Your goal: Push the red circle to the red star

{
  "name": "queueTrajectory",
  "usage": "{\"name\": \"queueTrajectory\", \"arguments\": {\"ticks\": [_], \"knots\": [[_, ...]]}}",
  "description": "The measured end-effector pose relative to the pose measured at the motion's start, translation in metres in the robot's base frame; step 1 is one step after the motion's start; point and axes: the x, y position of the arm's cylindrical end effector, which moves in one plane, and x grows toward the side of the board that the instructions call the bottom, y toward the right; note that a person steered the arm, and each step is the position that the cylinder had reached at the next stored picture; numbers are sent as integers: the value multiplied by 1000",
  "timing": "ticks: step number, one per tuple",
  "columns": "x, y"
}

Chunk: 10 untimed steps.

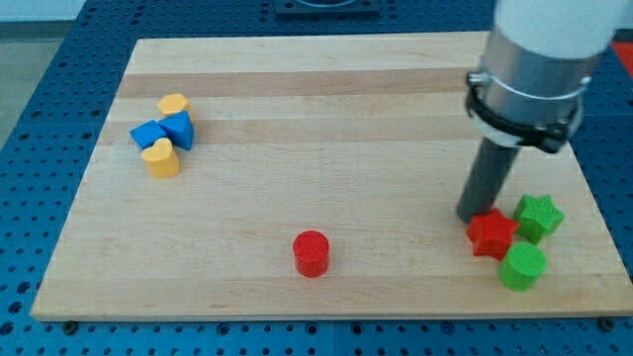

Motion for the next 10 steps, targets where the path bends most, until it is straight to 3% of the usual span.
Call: {"name": "queueTrajectory", "arguments": {"ticks": [2,6,7,9,10], "knots": [[3,-2],[11,-229],[96,-232],[86,-227],[47,-204]]}}
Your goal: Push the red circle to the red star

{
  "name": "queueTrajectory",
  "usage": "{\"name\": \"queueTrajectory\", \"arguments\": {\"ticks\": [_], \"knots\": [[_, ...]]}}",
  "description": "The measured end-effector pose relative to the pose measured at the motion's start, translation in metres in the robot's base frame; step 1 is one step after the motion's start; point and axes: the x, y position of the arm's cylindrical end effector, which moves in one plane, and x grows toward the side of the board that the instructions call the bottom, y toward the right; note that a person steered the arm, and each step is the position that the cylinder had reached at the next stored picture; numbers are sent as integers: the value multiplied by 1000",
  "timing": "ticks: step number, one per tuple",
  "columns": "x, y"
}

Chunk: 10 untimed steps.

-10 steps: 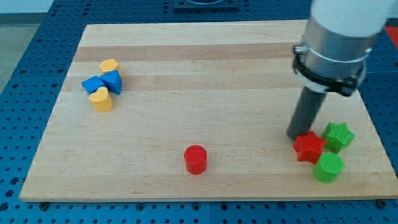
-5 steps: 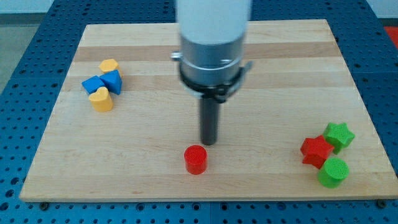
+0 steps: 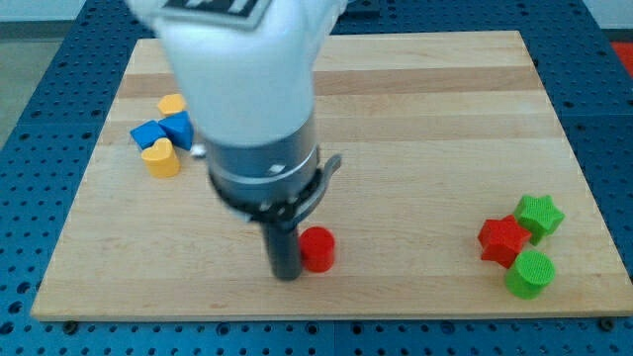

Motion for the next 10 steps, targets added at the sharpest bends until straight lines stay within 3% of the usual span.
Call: {"name": "queueTrajectory", "arguments": {"ticks": [1,3,5,6,8,9,10], "knots": [[-25,28],[-21,36],[-22,137],[-22,151],[-35,103],[-64,125],[-52,143]]}}
